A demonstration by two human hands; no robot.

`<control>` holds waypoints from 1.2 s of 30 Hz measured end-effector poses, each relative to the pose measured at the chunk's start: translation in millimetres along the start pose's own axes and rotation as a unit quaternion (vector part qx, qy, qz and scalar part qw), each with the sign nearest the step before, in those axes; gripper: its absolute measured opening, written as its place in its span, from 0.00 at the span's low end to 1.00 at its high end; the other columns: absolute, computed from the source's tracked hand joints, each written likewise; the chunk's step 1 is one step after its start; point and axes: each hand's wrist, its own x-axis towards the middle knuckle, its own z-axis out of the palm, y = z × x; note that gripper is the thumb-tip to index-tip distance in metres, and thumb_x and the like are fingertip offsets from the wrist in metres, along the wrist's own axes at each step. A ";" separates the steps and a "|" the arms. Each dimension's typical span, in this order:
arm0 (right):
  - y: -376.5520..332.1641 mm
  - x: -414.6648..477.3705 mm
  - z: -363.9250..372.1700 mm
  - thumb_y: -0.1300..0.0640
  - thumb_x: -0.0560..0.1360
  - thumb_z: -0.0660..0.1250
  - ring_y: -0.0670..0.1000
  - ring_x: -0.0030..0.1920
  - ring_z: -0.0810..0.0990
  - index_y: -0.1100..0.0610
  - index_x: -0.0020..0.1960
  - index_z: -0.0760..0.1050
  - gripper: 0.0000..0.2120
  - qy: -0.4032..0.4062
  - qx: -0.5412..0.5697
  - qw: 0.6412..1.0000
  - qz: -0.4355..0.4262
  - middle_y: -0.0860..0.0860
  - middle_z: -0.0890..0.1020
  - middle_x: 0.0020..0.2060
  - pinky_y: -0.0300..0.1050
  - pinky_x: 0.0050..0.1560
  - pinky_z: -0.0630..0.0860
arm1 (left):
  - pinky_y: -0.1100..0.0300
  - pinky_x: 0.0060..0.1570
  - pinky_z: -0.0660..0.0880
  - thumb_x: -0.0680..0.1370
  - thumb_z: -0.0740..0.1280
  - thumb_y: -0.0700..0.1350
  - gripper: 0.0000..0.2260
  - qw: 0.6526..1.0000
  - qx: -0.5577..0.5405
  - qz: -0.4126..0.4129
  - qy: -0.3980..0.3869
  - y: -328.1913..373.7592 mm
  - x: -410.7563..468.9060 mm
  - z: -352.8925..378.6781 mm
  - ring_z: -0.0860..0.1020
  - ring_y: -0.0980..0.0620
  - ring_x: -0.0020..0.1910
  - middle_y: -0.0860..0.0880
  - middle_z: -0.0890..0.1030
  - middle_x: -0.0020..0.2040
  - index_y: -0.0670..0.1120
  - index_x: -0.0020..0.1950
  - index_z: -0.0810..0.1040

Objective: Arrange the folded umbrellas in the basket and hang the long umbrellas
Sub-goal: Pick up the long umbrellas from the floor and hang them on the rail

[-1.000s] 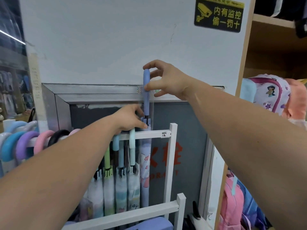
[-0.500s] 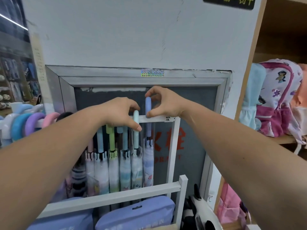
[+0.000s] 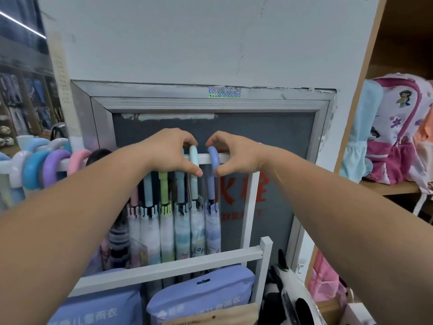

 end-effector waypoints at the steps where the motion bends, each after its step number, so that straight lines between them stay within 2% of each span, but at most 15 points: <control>1: -0.2 -4.3 1.1 0.55 0.67 0.76 0.44 0.61 0.77 0.48 0.67 0.68 0.32 0.008 -0.015 1.000 0.003 0.46 0.77 0.63 0.43 0.61 0.74 | 0.58 0.61 0.70 0.64 0.80 0.61 0.39 1.000 -0.001 0.000 0.002 -0.2 -0.6 1.2 0.74 0.51 0.65 0.51 0.75 0.68 0.51 0.71 0.73; 4: -1.6 -24.7 0.3 0.50 0.68 0.75 0.42 0.67 0.73 0.46 0.71 0.66 0.34 0.072 -0.048 0.996 -0.004 0.44 0.75 0.67 0.42 0.64 0.71 | 0.57 0.67 0.69 0.63 0.80 0.62 0.45 1.000 -0.023 0.002 0.014 3.1 -7.6 2.9 0.71 0.51 0.70 0.52 0.72 0.73 0.53 0.76 0.68; 8: 4.7 -69.0 -13.0 0.50 0.71 0.71 0.43 0.68 0.72 0.46 0.69 0.70 0.27 0.193 -0.048 0.980 -0.006 0.43 0.76 0.67 0.43 0.66 0.70 | 0.56 0.69 0.67 0.63 0.80 0.61 0.45 0.993 -0.070 0.022 0.091 32.1 -22.7 4.5 0.69 0.53 0.73 0.53 0.69 0.75 0.56 0.77 0.66; 14: 51.5 -158.4 -31.3 0.49 0.72 0.72 0.47 0.67 0.72 0.48 0.67 0.74 0.24 0.213 -0.109 0.969 0.058 0.45 0.76 0.65 0.45 0.68 0.68 | 0.52 0.69 0.68 0.67 0.75 0.65 0.36 0.984 -0.031 0.121 0.126 118.7 -32.4 33.4 0.71 0.49 0.70 0.53 0.73 0.71 0.57 0.72 0.71; 16: 76.2 -199.0 -39.0 0.50 0.72 0.72 0.48 0.66 0.72 0.50 0.66 0.74 0.23 0.224 -0.117 0.964 0.085 0.47 0.76 0.64 0.45 0.68 0.68 | 0.49 0.69 0.69 0.66 0.72 0.68 0.35 0.983 -0.034 0.146 0.107 158.8 -34.7 52.8 0.71 0.49 0.69 0.53 0.74 0.69 0.57 0.71 0.72; 19: 116.5 -269.9 -52.7 0.47 0.70 0.71 0.50 0.64 0.74 0.48 0.64 0.75 0.23 0.235 -0.116 0.956 0.131 0.48 0.77 0.61 0.50 0.65 0.71 | 0.47 0.69 0.70 0.64 0.65 0.73 0.38 0.980 -0.051 0.178 0.072 223.5 -38.8 87.0 0.71 0.50 0.69 0.53 0.74 0.69 0.57 0.70 0.72; 21: 143.0 -324.3 -62.4 0.47 0.70 0.71 0.51 0.62 0.75 0.48 0.63 0.75 0.23 0.230 -0.122 0.952 0.159 0.48 0.77 0.59 0.51 0.62 0.72 | 0.48 0.69 0.69 0.68 0.69 0.69 0.34 0.979 -0.059 0.192 0.044 269.0 -42.1 113.2 0.70 0.49 0.70 0.53 0.73 0.70 0.57 0.71 0.71; 24: 182.9 -416.3 -74.6 0.47 0.71 0.73 0.51 0.61 0.75 0.49 0.64 0.76 0.22 0.218 -0.135 0.946 0.200 0.49 0.78 0.59 0.48 0.62 0.73 | 0.54 0.69 0.67 0.71 0.74 0.61 0.30 0.974 -0.077 0.212 0.015 342.4 -52.8 160.0 0.71 0.49 0.69 0.51 0.74 0.69 0.54 0.71 0.73; 28: 232.7 -546.1 -74.6 0.50 0.70 0.74 0.52 0.61 0.75 0.51 0.63 0.77 0.22 0.212 -0.137 0.931 0.265 0.50 0.78 0.59 0.49 0.63 0.71 | 0.56 0.65 0.70 0.67 0.74 0.62 0.32 0.971 -0.108 0.212 -0.020 440.5 -73.4 236.6 0.75 0.48 0.64 0.48 0.78 0.64 0.50 0.67 0.77; 31: 269.8 -635.2 -61.4 0.50 0.69 0.74 0.54 0.60 0.76 0.50 0.62 0.77 0.22 0.198 -0.119 0.915 0.331 0.52 0.78 0.57 0.48 0.62 0.72 | 0.55 0.66 0.69 0.68 0.76 0.60 0.32 0.968 -0.119 0.208 -0.069 504.9 -93.1 301.3 0.74 0.46 0.66 0.46 0.78 0.66 0.48 0.68 0.76; 34: 303.2 -707.7 -40.8 0.43 0.67 0.70 0.57 0.61 0.75 0.48 0.63 0.76 0.25 0.160 -0.092 0.893 0.411 0.52 0.77 0.58 0.51 0.62 0.73 | 0.58 0.59 0.68 0.70 0.78 0.54 0.30 0.960 -0.134 0.202 -0.140 553.8 -113.7 363.9 0.74 0.45 0.64 0.45 0.77 0.64 0.46 0.69 0.75; 36: 324.3 -744.9 -23.4 0.45 0.69 0.71 0.56 0.63 0.74 0.47 0.64 0.76 0.24 0.140 -0.071 0.878 0.452 0.51 0.76 0.62 0.50 0.63 0.72 | 0.59 0.56 0.69 0.70 0.77 0.55 0.30 0.953 -0.133 0.200 -0.183 574.4 -125.7 405.5 0.75 0.46 0.62 0.46 0.77 0.63 0.47 0.69 0.74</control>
